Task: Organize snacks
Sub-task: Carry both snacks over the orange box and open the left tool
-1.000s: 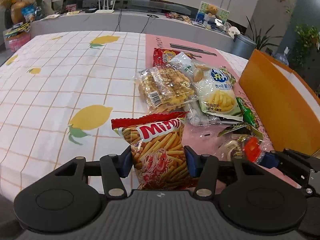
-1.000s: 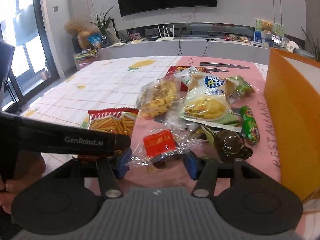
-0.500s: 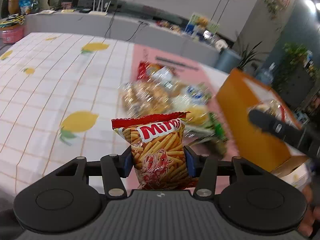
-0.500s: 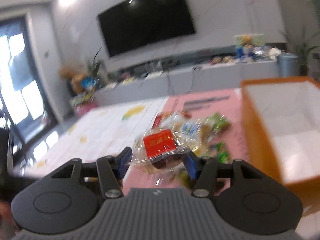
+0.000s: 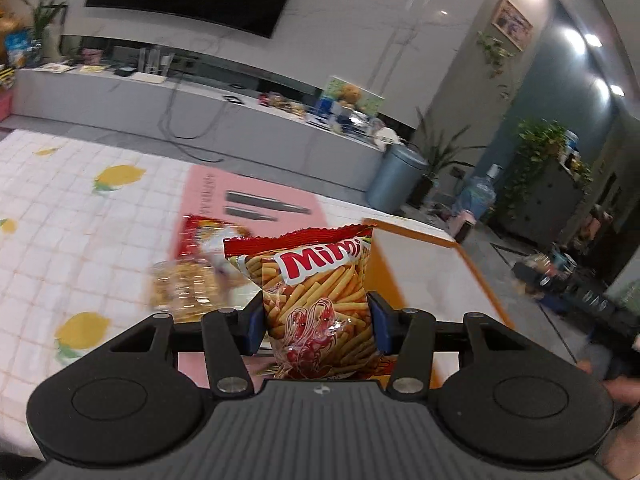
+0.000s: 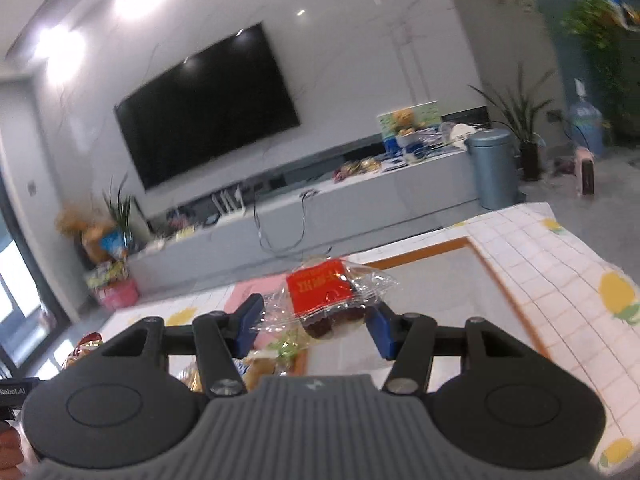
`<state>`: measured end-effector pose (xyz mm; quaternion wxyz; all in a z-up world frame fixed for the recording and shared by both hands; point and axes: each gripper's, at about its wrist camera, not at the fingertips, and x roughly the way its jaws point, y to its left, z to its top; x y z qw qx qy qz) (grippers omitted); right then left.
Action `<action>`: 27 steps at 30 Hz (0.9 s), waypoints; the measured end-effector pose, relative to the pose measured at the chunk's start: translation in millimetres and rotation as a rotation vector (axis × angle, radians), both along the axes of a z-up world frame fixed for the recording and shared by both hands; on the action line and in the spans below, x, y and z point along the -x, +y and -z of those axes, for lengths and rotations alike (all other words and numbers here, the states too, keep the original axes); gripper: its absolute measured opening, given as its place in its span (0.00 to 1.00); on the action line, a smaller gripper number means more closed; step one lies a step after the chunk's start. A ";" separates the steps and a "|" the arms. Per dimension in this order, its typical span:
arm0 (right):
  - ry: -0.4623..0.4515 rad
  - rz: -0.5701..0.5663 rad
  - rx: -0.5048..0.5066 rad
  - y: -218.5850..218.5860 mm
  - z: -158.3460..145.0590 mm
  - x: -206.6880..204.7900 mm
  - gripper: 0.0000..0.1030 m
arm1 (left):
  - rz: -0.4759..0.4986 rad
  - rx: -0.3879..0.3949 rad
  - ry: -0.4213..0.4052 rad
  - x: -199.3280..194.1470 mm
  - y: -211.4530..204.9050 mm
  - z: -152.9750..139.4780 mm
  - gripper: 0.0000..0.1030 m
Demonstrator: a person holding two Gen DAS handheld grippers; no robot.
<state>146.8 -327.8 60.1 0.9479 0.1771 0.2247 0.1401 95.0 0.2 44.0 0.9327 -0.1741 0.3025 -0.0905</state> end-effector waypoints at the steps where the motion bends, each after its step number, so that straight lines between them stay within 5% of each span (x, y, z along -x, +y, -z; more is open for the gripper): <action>1: 0.010 0.019 -0.010 -8.1 4.7 0.0 0.53 | 0.020 0.007 -0.001 -4.2 -8.9 -2.4 0.56; 13: 0.039 0.083 -0.006 -37.2 19.9 2.6 0.53 | 0.276 0.017 0.145 -72.9 -114.6 10.4 0.56; 27: 0.052 0.100 -0.045 -51.1 25.5 2.1 0.53 | 0.311 -0.034 0.277 -112.0 -161.8 42.8 0.56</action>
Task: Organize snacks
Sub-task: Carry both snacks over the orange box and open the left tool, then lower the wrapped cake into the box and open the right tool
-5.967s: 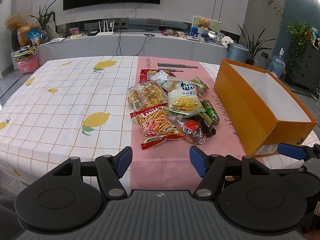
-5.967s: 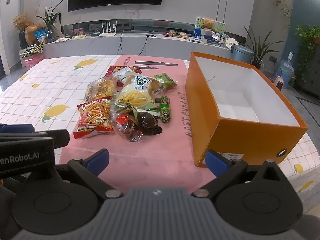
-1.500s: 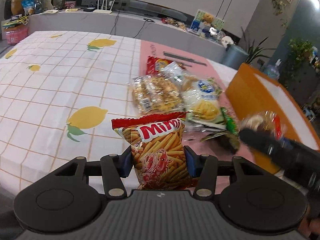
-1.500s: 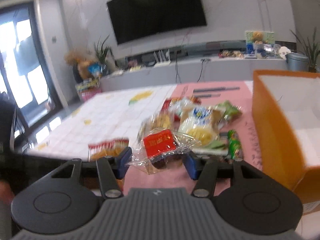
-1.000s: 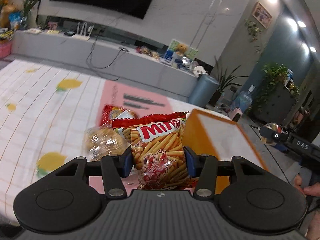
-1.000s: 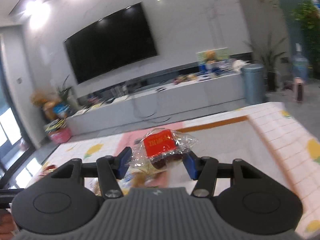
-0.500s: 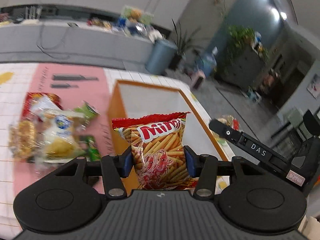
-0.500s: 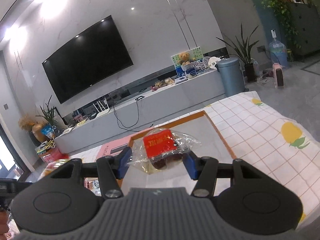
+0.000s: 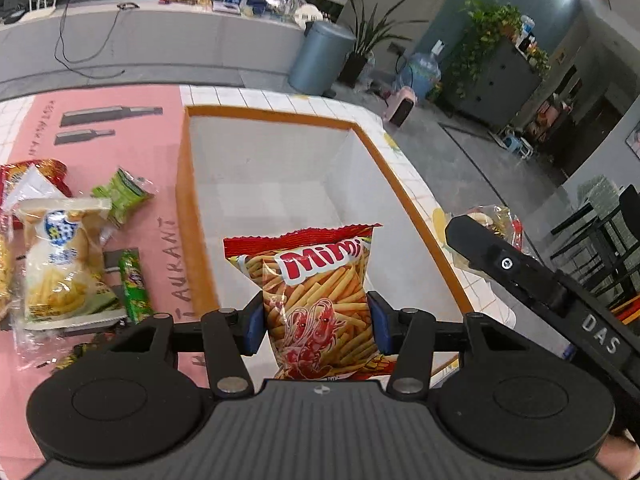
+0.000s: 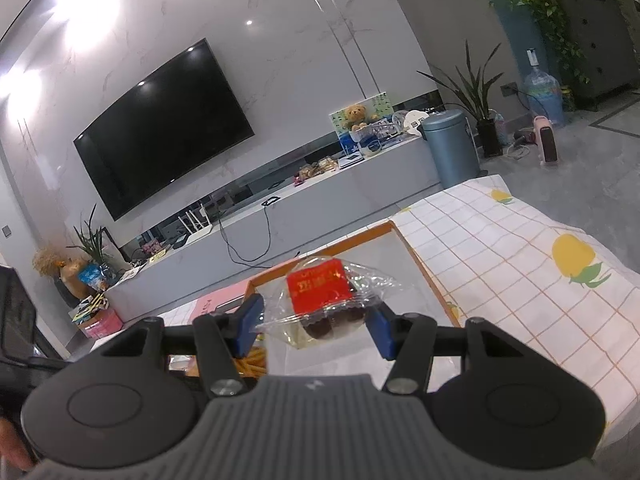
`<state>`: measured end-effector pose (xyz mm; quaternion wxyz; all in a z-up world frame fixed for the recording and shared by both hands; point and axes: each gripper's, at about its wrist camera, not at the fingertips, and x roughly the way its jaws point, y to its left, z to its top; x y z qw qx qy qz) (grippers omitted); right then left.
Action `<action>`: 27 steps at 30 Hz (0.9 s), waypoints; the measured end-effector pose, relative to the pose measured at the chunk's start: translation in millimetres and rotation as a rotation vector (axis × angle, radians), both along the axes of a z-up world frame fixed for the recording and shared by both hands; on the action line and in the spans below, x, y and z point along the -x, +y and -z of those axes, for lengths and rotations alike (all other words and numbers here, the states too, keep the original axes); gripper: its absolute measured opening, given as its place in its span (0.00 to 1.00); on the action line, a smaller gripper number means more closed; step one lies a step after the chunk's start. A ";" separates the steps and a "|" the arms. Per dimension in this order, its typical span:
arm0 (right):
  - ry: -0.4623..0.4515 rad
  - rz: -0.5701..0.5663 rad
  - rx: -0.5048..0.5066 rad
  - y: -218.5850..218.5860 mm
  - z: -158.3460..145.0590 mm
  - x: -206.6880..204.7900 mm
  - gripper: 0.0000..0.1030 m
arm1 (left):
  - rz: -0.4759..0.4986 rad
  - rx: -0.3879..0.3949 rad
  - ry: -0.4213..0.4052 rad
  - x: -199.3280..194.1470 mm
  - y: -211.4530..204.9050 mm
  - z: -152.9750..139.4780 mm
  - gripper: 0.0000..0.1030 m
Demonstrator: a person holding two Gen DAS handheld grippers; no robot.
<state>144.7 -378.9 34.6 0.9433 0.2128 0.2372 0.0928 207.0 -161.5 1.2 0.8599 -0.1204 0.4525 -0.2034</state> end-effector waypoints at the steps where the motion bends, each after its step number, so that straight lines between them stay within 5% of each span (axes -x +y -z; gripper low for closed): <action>1: 0.002 0.001 0.000 -0.3 0.2 -0.2 0.53 | -0.001 -0.003 0.013 -1.7 -2.9 1.9 0.56; 8: 0.012 0.013 -0.006 -2.5 0.8 0.0 0.53 | -0.019 -0.068 0.035 3.4 -12.4 5.2 0.58; 12: 0.027 0.012 -0.001 2.1 0.1 -0.3 0.53 | 0.005 -0.036 0.016 9.1 -10.1 2.9 0.75; 18: 0.054 0.003 0.030 7.0 3.6 -3.7 0.53 | -0.004 -0.019 -0.009 20.9 -2.5 -9.4 0.77; 27: 0.142 -0.084 0.208 37.8 14.4 -14.8 0.53 | -0.057 -0.003 -0.082 60.5 37.8 -32.9 0.79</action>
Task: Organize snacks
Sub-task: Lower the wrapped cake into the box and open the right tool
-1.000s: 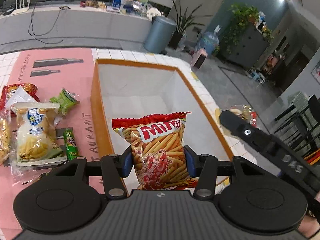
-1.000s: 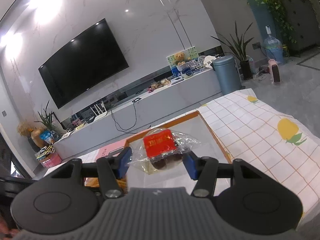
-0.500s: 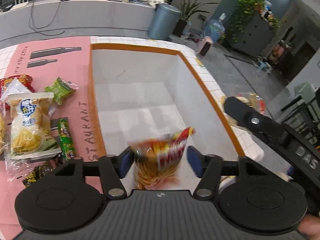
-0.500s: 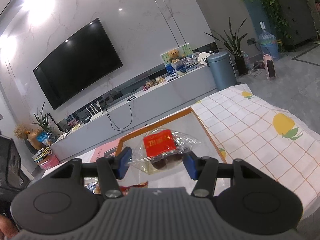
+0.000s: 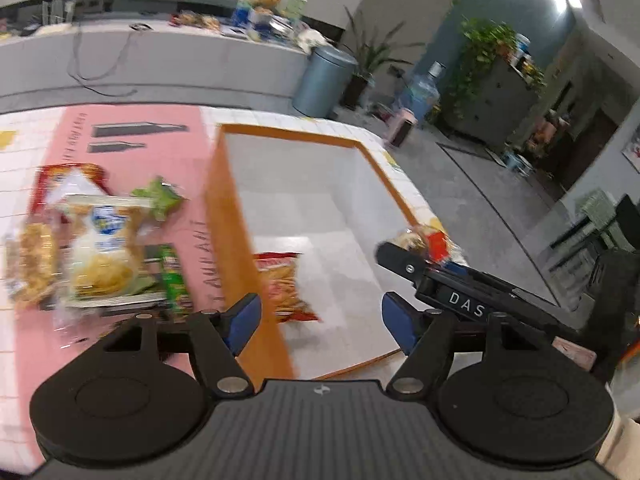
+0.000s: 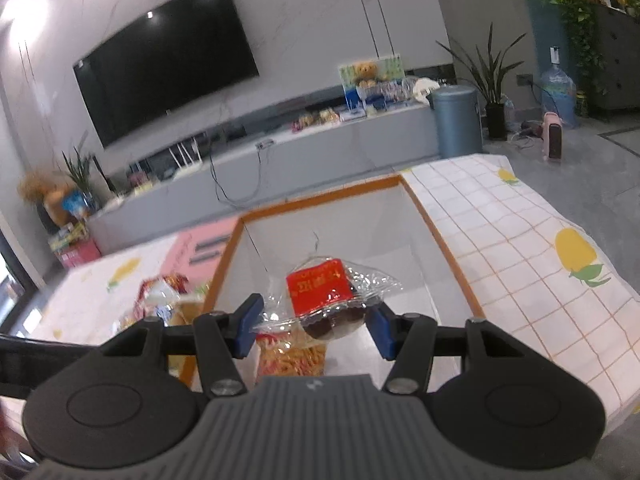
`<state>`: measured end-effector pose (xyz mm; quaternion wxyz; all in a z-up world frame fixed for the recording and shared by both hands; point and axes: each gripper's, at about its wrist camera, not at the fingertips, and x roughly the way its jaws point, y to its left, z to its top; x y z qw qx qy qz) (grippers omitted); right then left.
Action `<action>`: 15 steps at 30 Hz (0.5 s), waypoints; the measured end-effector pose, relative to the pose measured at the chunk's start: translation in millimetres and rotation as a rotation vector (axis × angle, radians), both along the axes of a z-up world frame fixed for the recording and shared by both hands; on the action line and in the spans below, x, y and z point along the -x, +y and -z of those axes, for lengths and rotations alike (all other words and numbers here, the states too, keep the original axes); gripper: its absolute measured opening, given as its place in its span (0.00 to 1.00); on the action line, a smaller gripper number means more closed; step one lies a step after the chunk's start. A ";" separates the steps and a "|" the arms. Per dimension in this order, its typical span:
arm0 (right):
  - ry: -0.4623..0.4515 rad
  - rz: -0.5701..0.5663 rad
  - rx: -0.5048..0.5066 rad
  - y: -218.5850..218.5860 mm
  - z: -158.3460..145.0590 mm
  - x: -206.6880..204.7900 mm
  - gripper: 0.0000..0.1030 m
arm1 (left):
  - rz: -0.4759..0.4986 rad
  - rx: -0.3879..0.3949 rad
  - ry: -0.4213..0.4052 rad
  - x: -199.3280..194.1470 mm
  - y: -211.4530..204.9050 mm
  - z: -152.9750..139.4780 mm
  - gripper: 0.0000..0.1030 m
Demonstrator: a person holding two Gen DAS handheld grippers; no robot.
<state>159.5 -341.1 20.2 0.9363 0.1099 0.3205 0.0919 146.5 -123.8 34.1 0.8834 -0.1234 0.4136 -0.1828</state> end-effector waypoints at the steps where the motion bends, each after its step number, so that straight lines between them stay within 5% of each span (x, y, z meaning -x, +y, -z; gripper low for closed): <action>1: 0.019 0.005 0.032 3.1 1.8 -1.4 0.53 | -0.017 -0.012 -0.011 3.8 5.0 -1.0 0.79; 15: 0.139 0.023 0.406 32.6 28.3 -13.8 0.53 | -0.047 -0.083 0.014 12.1 34.6 8.0 0.79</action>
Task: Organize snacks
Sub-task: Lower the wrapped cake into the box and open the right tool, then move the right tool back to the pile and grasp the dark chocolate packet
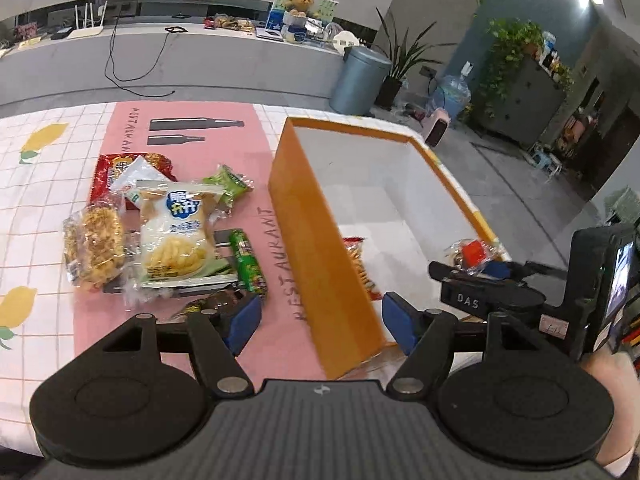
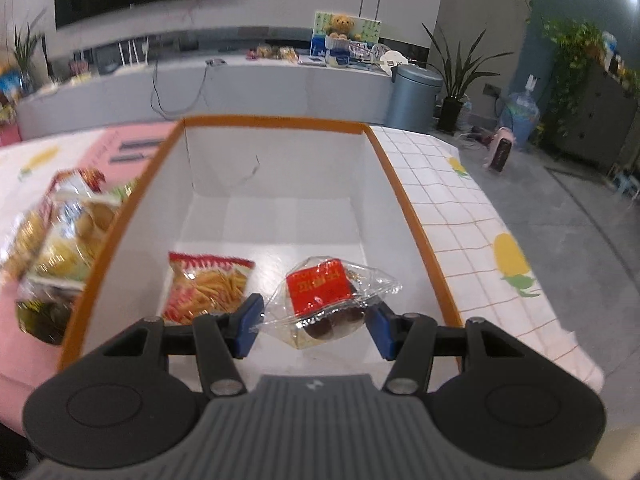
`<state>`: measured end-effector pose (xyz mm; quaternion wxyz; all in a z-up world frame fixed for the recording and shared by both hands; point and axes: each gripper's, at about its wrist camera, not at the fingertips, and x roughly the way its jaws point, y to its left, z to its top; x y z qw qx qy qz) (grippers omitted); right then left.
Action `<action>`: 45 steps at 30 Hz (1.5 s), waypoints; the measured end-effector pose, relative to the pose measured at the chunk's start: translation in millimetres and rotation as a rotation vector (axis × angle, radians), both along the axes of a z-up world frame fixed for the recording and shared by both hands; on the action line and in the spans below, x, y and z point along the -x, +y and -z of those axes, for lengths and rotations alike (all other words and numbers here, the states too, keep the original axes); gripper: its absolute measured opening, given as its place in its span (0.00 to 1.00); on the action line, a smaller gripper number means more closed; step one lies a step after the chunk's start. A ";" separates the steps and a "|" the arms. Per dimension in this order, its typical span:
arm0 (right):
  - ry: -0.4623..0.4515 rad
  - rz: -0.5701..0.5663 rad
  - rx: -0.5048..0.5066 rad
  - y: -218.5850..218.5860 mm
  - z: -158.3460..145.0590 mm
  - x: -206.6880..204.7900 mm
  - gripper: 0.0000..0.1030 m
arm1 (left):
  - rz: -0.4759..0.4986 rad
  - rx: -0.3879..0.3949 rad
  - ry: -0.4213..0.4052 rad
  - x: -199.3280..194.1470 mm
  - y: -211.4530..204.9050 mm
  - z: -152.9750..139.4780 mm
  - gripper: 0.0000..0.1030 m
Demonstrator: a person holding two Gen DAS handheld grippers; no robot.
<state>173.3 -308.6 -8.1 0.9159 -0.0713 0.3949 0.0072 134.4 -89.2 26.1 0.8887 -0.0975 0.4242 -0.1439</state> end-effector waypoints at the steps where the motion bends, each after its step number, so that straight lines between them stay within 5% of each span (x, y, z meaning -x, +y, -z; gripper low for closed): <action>1: 0.005 -0.001 0.014 -0.2 1.4 -0.8 0.53 | 0.002 -0.009 0.001 0.5 0.3 0.4 0.79; 10: 0.064 0.036 0.167 0.1 14.3 -8.6 0.54 | 0.004 -0.016 0.019 0.4 5.1 7.8 0.79; 24: 0.065 0.050 0.165 -3.1 13.4 -7.9 0.55 | -0.006 -0.009 0.029 1.8 9.0 8.6 0.79; 39: -0.022 0.106 0.086 -1.1 0.0 1.5 0.79 | -0.056 -0.012 -0.010 20.8 26.7 -11.6 0.79; 45: -0.200 0.170 -0.071 5.7 -28.2 14.9 0.84 | -0.094 -0.068 -0.068 37.2 45.5 -25.0 0.79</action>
